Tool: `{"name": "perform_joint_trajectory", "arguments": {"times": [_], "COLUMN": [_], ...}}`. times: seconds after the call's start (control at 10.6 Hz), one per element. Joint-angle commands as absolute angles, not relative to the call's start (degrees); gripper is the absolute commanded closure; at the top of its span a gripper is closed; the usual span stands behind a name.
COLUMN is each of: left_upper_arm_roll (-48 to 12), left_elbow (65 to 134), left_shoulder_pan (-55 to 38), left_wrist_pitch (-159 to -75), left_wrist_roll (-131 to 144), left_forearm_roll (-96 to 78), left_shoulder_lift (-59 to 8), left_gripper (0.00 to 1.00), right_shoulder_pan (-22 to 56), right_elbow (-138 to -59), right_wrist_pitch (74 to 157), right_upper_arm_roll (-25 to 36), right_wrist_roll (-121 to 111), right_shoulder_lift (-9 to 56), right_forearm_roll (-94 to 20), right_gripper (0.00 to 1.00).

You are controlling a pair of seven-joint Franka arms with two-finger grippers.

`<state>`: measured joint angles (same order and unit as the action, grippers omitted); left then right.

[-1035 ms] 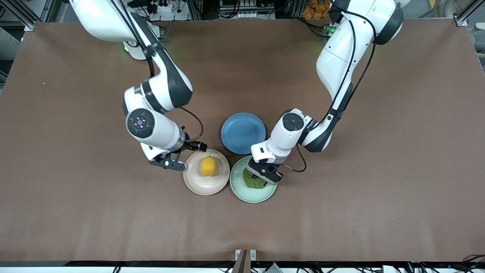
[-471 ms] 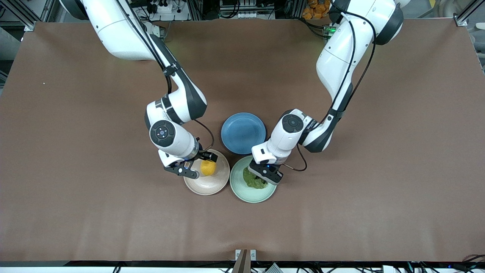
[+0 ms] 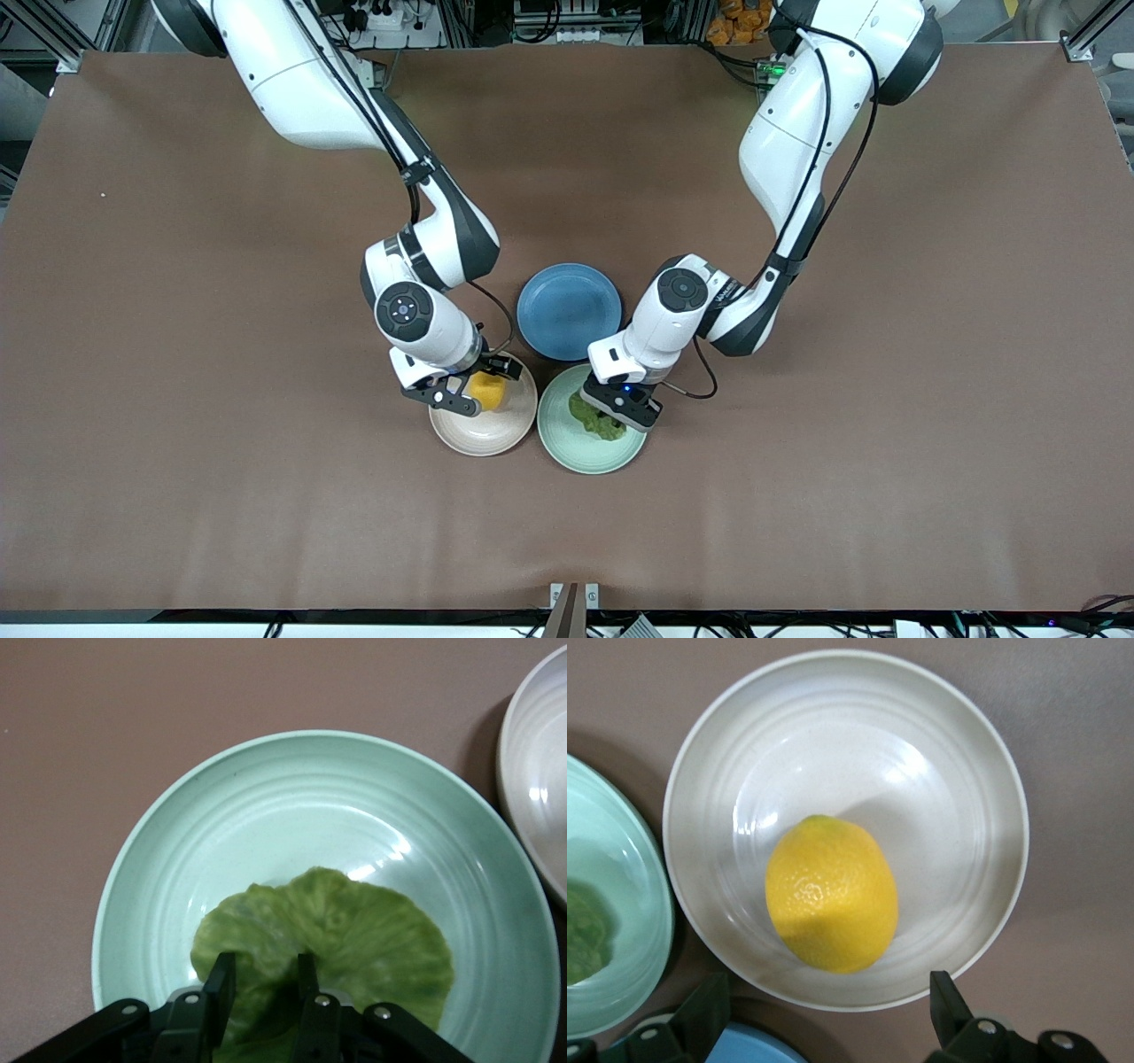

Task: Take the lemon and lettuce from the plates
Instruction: 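Close the left gripper on the lettuce while the right gripper grasps the lemon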

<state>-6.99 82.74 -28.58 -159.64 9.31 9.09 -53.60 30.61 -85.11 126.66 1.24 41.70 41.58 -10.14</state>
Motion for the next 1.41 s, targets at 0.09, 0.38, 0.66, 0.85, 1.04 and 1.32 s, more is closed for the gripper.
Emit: {"name": "perform_joint_trajectory", "arguments": {"times": [0.09, 0.38, 0.66, 0.85, 1.04, 1.32], "left_upper_arm_roll": [-6.5, -6.68, -6.68, -6.68, -6.68, -6.68], "left_elbow": [82.44, 82.09, 82.26, 82.97, 82.97, 82.44], "left_shoulder_pan": [-28.65, -28.48, -29.18, -29.18, -29.18, -29.27], "left_wrist_pitch": [-157.59, -157.59, -157.59, -157.59, -155.84, -153.02], "left_wrist_roll": [11.43, 11.43, 11.43, 11.43, 11.34, 11.43], "left_forearm_roll": [9.32, 5.65, 4.74, 5.01, 5.18, 5.01], "left_shoulder_lift": [-52.12, -51.77, -52.2, -52.29, -52.73, -52.3], "left_gripper": [0.59, 0.59, 0.6, 0.61, 0.72, 1.0], "right_shoulder_pan": [32.25, 31.73, 31.9, 31.82, 31.82, 32.17], "right_elbow": [-84.02, -83.67, -83.5, -83.41, -83.06, -82.97], "right_wrist_pitch": [129.99, 131.39, 133.23, 135.0, 135.09, 136.22], "right_upper_arm_roll": [1.93, 1.93, 3.16, 3.25, 3.34, 3.34], "right_wrist_roll": [44.12, 43.86, 43.68, 43.42, 43.59, 43.94], "right_shoulder_lift": [44.47, 45.7, 47.28, 47.98, 48.16, 48.95], "right_forearm_roll": [-10.11, -10.19, -10.2, -10.28, -10.28, -10.28], "right_gripper": [0.0, 0.0, 0.0, 0.0, 0.0, 0.0]}}
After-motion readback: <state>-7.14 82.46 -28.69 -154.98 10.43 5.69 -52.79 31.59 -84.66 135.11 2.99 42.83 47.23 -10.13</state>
